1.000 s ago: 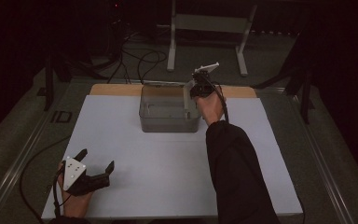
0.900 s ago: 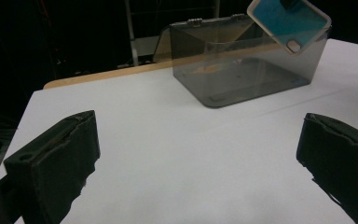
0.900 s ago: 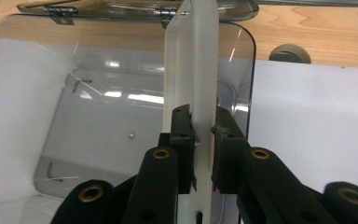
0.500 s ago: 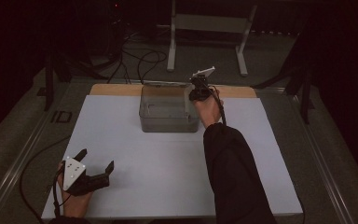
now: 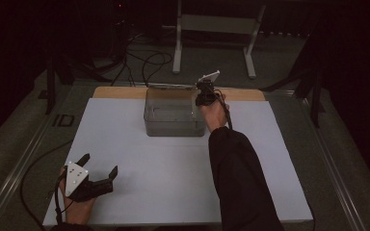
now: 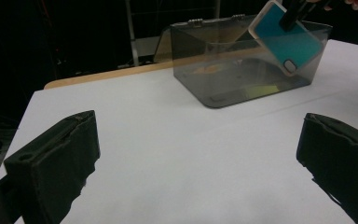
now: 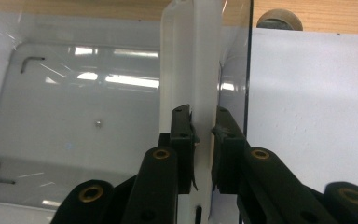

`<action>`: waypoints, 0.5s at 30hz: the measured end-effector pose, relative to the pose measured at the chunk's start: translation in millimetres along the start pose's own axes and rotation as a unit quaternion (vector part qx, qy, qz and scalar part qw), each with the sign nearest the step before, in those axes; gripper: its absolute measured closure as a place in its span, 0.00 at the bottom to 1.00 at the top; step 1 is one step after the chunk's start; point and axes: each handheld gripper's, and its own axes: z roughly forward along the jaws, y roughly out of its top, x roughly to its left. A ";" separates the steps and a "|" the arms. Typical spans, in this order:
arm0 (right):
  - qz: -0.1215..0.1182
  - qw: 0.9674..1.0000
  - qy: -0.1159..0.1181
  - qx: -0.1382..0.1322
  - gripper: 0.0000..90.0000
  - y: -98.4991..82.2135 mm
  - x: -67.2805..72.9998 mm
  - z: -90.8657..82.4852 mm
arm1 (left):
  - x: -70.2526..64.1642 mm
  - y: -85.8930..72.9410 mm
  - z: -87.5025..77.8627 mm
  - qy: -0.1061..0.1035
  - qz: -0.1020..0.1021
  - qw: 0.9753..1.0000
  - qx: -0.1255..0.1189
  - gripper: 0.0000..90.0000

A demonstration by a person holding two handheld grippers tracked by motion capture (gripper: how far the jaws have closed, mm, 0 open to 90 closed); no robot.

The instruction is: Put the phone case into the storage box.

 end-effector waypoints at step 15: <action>-0.013 0.999 -0.031 0.006 0.90 -1.2 6.5 5.9 | 0.3 0.0 -0.4 -0.001 -0.001 1.000 -0.001 0.00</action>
